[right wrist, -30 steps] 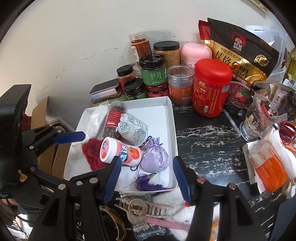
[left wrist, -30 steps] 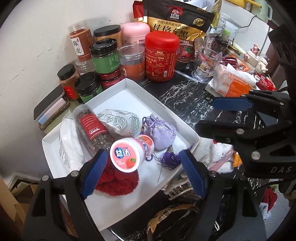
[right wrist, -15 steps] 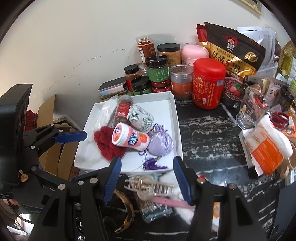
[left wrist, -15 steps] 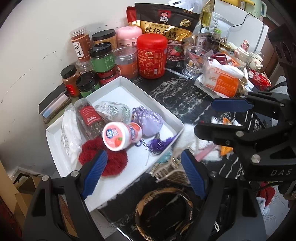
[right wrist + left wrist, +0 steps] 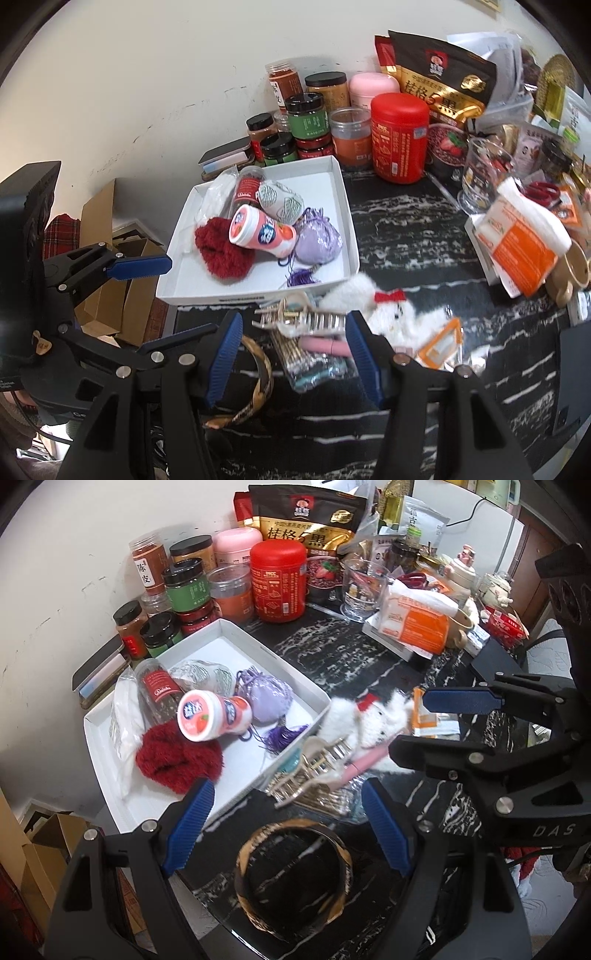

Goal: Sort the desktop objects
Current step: 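Move both tools back to the pile beside the tray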

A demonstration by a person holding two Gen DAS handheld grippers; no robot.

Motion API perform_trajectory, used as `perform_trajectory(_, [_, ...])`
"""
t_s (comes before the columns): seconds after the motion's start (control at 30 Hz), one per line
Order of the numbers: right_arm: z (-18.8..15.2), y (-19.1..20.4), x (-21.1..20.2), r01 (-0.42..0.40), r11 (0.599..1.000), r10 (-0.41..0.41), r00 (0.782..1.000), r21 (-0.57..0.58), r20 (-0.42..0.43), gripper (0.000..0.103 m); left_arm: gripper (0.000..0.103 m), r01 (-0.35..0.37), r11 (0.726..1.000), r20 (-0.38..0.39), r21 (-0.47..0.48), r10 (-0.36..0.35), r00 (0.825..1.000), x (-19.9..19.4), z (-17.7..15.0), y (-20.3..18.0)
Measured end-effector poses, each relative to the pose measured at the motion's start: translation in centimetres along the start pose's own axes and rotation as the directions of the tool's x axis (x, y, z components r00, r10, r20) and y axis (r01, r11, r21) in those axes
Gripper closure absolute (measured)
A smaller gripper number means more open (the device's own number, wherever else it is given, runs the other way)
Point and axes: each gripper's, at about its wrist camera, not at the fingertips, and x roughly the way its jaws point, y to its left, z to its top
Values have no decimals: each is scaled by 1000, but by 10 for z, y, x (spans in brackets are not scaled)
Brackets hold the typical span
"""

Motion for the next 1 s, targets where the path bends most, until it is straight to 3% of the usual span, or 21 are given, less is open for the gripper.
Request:
perform_trajectory(0.53, [-57,-19,-16,28,997,-24,998,76,-52,44,22,44,999,-56,3,-44,997,1,-39,-45])
perform_trajectory(1.0, [-97,-43,-1,65,989,-52,994,133,-100,44,22,63,994,-152,-93,-76,985,38,-73,-52])
